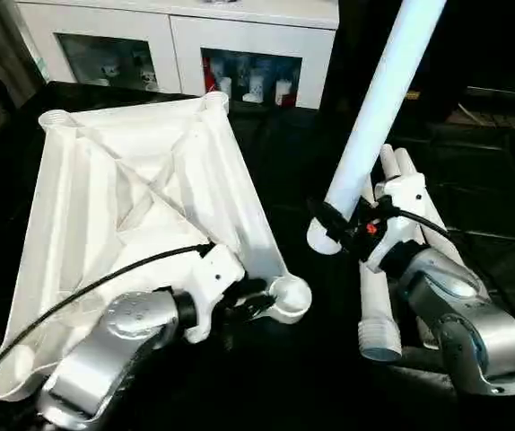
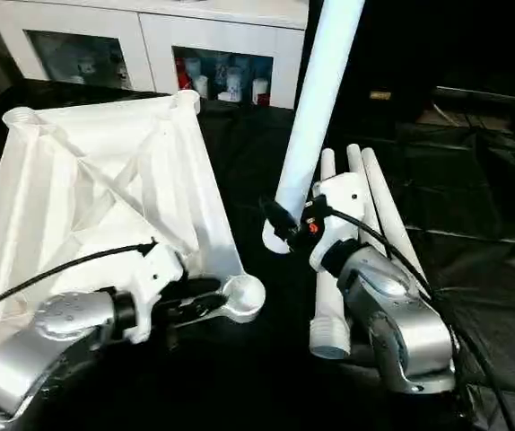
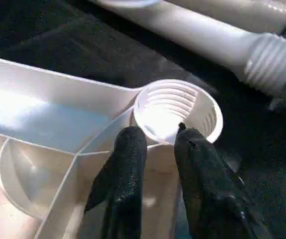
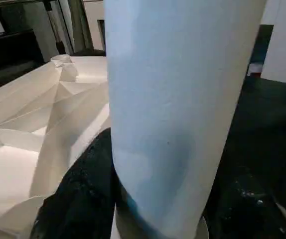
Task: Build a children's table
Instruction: Insert table leg to table base
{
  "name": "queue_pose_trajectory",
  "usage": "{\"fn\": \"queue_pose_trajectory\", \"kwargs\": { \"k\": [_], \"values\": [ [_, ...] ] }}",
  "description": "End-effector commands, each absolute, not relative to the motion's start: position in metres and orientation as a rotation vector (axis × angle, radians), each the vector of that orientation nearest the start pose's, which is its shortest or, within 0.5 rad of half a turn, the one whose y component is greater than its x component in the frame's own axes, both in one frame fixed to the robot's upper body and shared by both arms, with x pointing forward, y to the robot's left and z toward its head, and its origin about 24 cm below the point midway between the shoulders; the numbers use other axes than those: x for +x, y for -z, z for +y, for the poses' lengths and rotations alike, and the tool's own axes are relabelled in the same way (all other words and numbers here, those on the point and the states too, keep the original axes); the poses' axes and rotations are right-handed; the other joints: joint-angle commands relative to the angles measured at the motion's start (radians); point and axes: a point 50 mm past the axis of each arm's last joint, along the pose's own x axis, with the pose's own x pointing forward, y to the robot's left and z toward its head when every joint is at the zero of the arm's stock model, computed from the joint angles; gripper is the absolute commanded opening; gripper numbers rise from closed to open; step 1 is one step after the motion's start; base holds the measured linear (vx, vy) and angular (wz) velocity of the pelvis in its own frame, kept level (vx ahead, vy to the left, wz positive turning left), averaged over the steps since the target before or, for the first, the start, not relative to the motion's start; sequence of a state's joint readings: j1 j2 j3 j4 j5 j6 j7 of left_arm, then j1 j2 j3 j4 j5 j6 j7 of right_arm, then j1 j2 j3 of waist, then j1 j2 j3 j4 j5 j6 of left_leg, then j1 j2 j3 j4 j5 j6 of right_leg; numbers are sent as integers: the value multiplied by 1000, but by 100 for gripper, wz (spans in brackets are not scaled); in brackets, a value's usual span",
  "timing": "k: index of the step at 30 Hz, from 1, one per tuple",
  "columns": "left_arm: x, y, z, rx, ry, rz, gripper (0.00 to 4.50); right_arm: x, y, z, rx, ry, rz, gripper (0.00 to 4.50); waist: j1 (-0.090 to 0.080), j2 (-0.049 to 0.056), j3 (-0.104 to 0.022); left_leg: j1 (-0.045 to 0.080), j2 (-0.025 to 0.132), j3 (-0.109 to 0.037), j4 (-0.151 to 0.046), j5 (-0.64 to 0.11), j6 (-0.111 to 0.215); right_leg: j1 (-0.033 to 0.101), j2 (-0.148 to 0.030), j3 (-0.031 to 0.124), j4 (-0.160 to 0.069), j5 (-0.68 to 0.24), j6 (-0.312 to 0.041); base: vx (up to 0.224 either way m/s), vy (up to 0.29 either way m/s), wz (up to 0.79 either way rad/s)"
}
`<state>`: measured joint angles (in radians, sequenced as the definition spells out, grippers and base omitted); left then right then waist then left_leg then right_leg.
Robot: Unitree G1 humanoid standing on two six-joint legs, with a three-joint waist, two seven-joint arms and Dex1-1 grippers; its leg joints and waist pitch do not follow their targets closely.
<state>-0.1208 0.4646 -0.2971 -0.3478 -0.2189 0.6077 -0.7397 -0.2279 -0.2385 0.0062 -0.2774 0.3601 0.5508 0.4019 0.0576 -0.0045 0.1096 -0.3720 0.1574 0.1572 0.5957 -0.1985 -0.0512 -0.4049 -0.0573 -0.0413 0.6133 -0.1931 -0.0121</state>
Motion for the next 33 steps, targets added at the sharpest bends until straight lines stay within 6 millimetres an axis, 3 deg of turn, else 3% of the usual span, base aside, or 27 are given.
{"fn": "queue_pose_trajectory", "kwargs": {
  "k": [1, 12, 22, 23, 27, 33],
  "values": [
    [226, -74, 121, 215, 1072, 381, 101, 274, -125, -138, 89, -604, 35, 190, 1, 1, -56, 7, 58, -16, -79, -123, 29, 46, -77, 52, -70, -166, -191, 0, 0, 0],
    [223, -77, 138, 266, 1116, 389, 208, 274, -127, -135, 93, -643, 40, 190, 2, 0, -51, 9, 60, -16, -85, -155, 25, 41, -78, 53, -75, -224, -181, 0, 0, 0],
    [227, -66, 145, 349, 1150, 445, 208, 275, -126, -133, 98, -656, 46, 190, 3, 2, -51, 10, 58, -16, -86, -153, 19, 41, -78, 54, -74, -211, -176, 0, 0, 0],
    [228, -66, 146, 354, 1153, 451, 181, 275, -126, -133, 98, -655, 46, 190, 3, 3, -52, 10, 59, -17, -87, -155, 16, 41, -79, 54, -73, -211, -178, 0, 0, 0],
    [229, -66, 149, 354, 1154, 464, 169, 275, -126, -132, 99, -655, 45, 190, 4, 6, -54, 10, 60, -16, -85, -142, 14, 42, -79, 54, -70, -179, -192, 0, 0, 0],
    [227, -63, 151, 360, 1178, 494, 117, 276, -126, -131, 103, -655, 44, 190, 4, 6, -54, 10, 60, -16, -86, -155, 12, 43, -80, 54, -71, -188, -197, 0, 0, 0]
  ]
}}
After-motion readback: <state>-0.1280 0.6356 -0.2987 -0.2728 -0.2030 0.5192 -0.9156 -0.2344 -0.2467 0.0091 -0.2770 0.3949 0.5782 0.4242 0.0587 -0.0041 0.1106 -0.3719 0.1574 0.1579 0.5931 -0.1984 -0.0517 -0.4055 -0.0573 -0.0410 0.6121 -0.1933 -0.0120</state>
